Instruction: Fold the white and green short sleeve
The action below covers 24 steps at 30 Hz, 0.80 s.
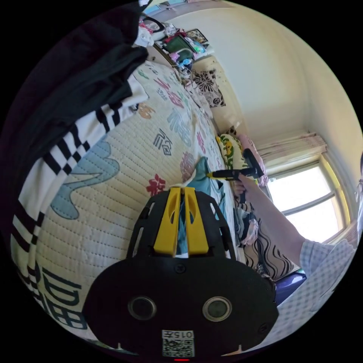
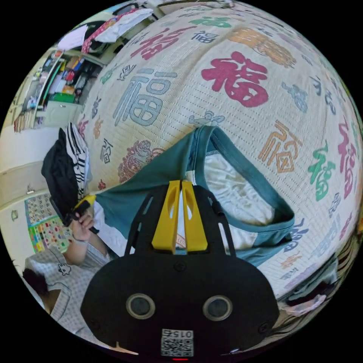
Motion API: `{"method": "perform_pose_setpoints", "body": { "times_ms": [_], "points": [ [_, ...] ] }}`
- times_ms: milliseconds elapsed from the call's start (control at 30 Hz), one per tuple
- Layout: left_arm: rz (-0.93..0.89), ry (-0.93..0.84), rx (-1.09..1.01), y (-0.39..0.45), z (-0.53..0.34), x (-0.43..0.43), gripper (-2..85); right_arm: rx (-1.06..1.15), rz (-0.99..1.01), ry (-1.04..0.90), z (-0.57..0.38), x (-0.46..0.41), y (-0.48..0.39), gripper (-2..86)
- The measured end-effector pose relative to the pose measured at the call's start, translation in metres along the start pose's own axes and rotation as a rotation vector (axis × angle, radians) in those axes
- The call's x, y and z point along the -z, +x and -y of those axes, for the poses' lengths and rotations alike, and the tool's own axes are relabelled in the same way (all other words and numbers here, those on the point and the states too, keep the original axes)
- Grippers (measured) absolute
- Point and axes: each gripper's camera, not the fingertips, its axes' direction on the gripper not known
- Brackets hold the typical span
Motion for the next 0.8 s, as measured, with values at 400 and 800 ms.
{"method": "perform_pose_setpoints", "body": {
  "times_ms": [400, 800],
  "points": [
    [-0.093, -0.063, -0.005, -0.008, 0.028, 0.002, -0.2, 0.073, -0.096, -0.077, 0.021, -0.003, -0.013, -0.2],
    [-0.115, -0.073, -0.017, -0.004, 0.050, -0.003, -0.1, -0.032, 0.029, -0.043, 0.032, 0.007, 0.013, 0.1]
  ]
}}
